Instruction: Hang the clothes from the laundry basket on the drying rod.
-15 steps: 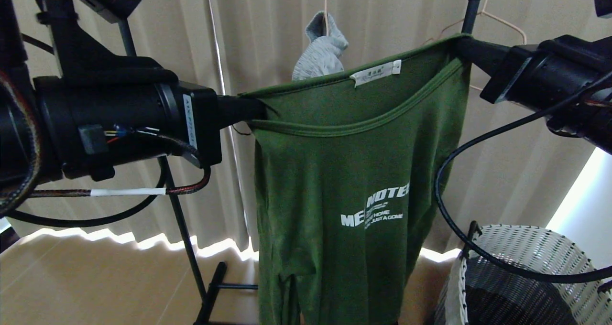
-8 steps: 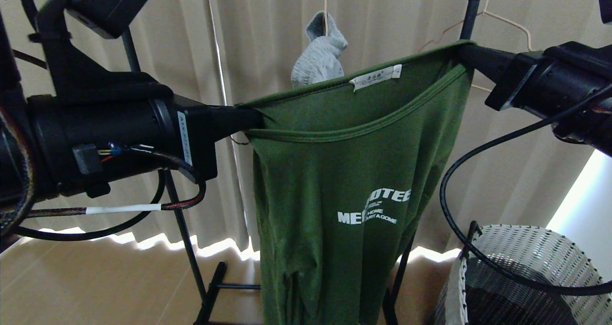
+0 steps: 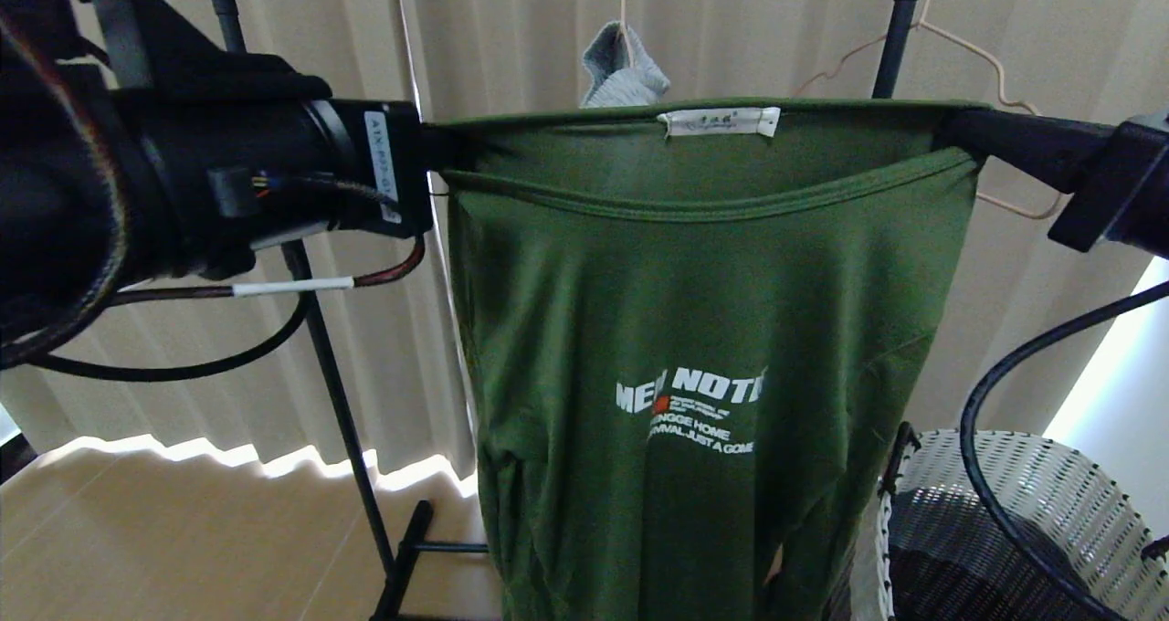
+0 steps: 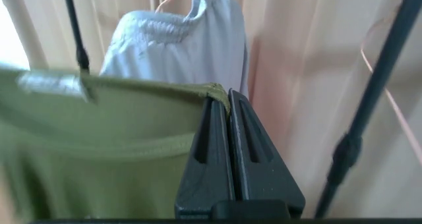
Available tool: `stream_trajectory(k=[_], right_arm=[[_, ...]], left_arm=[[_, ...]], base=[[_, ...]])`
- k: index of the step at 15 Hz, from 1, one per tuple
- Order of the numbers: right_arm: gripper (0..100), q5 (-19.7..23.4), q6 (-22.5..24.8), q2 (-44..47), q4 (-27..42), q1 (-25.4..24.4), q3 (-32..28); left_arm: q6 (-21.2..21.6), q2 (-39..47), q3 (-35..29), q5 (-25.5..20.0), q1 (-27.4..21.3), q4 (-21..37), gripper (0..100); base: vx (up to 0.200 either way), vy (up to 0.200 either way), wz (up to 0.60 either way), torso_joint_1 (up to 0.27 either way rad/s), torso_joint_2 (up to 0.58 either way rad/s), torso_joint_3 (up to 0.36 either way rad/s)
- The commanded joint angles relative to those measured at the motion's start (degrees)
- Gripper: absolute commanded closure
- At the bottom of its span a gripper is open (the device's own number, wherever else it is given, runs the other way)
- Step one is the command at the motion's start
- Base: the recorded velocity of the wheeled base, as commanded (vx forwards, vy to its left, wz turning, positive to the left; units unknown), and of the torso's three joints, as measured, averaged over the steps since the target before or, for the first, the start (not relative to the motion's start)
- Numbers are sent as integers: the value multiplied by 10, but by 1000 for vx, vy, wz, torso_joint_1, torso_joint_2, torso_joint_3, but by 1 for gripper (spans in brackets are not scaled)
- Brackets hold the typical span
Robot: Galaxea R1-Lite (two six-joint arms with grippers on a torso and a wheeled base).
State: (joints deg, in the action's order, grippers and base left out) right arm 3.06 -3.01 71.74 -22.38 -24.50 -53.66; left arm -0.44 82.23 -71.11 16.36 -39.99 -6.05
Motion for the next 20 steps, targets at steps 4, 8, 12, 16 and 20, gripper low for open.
stream_trajectory(k=[4,8,12,16,20], right_arm=[[100,1,11,-54,65,-2,0],[100,5,10,-51,63,-3,0],[100,5,10,-42,12,-3,15],[100,5,10,-42,13,-3,19],[100,5,10,-41,17,-4,19]], left_arm=[[-4,72,-69,78,-5,-5,100],[-3,56,-45,76,-18,-5,100],[-2,43,-37,76,-27,-5,100],[-3,38,-32,76,-26,-5,100],[-3,29,-14,76,-26,-5,100]], base=[[0,0,0,0,0,0],[0,0,0,0,0,0],[0,0,0,0,0,0],[0,0,0,0,0,0],[0,0,0,0,0,0]])
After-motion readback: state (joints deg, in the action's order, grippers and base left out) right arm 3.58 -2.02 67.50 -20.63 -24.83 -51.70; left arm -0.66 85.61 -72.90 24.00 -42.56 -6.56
